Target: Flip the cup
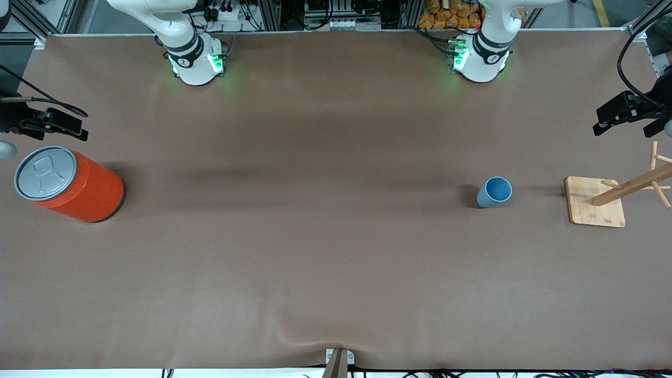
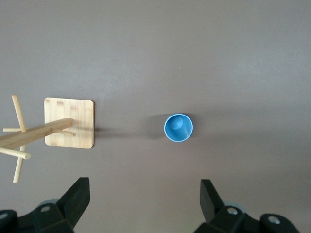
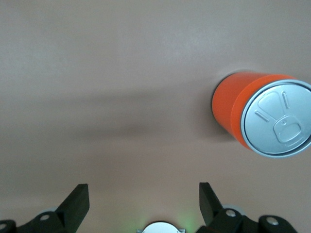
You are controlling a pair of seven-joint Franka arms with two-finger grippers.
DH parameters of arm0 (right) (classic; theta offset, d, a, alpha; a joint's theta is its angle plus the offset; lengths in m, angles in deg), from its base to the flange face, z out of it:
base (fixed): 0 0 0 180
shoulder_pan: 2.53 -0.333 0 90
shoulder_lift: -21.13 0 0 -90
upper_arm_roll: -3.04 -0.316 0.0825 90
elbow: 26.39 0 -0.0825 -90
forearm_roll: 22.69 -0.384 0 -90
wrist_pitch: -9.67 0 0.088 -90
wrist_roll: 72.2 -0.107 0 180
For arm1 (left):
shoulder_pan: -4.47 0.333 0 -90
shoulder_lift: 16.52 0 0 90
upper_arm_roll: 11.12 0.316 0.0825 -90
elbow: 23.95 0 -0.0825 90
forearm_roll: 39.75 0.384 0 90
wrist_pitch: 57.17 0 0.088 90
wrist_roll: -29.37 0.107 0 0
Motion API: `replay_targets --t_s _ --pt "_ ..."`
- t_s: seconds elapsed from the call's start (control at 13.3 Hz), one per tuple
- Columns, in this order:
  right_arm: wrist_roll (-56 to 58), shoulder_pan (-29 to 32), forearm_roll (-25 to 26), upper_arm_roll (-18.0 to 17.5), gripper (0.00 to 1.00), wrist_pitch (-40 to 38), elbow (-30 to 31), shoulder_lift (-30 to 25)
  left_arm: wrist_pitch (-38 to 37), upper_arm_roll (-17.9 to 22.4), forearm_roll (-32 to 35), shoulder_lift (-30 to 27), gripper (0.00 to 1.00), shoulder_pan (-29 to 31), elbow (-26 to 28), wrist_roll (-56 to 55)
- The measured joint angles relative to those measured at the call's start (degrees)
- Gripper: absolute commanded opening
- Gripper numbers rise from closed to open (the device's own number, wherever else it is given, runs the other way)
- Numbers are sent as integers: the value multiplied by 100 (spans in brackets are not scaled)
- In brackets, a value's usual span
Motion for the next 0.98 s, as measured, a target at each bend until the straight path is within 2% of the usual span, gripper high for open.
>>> replay_targets --t_s 0.45,0.98 --pt "0 23 0 33 100 -55 -168 -6 -59 -12 0 -73 100 -16 -10 -108" --pt "0 26 0 30 100 233 -178 10 -60 -51 0 -73 100 -27 -7 -465"
